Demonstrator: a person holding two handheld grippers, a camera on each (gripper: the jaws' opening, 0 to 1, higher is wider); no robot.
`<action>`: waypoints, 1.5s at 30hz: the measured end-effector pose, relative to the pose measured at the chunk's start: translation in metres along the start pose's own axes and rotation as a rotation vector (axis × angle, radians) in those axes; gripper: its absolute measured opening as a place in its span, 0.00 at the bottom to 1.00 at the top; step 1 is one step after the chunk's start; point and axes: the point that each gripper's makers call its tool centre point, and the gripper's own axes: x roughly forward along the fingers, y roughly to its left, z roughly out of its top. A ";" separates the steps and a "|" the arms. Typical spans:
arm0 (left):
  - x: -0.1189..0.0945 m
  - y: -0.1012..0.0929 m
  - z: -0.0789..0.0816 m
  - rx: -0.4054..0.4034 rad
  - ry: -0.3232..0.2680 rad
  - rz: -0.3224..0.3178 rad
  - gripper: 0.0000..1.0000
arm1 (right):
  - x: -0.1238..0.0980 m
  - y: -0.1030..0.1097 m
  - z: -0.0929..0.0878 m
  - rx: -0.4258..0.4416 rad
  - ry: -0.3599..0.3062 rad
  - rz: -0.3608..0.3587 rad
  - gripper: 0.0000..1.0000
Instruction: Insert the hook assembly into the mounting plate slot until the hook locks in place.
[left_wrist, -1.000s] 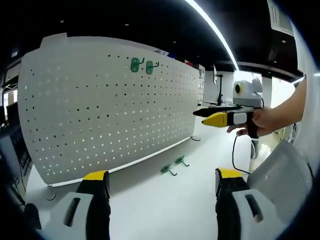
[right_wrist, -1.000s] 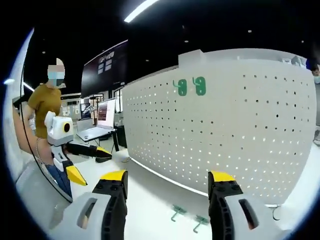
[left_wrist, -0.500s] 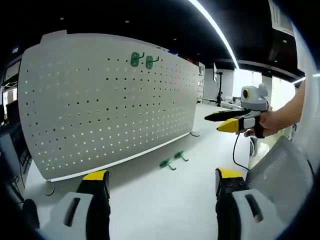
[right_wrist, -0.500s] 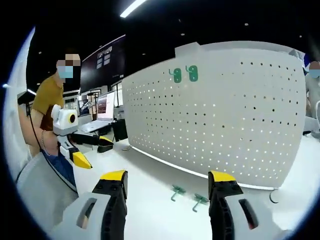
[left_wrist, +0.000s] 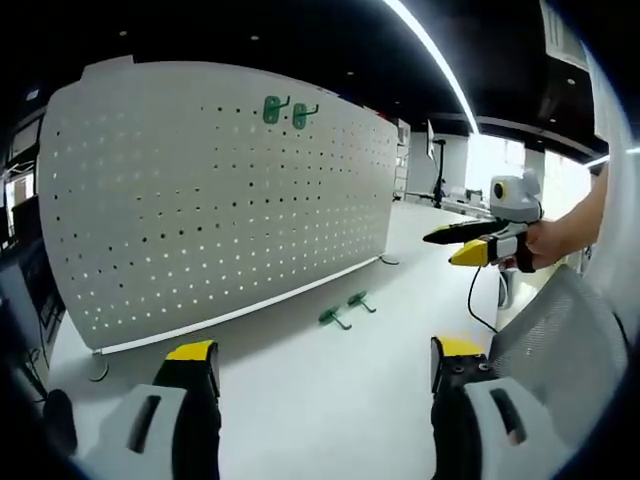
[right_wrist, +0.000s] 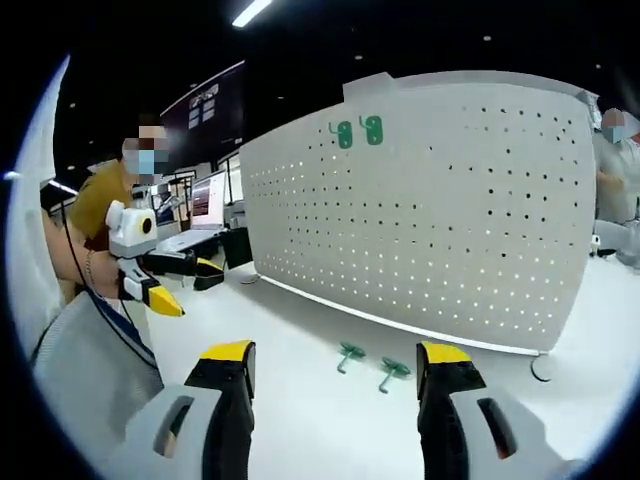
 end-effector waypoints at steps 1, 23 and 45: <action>0.000 0.000 -0.001 -0.001 0.002 0.000 0.89 | 0.000 0.000 -0.001 0.001 0.005 0.000 0.63; -0.006 0.001 -0.015 -0.022 0.025 0.017 0.88 | -0.005 0.003 -0.020 0.012 0.050 -0.003 0.63; 0.006 -0.002 -0.006 0.042 0.066 -0.028 0.88 | -0.007 0.006 -0.024 0.020 0.063 0.006 0.64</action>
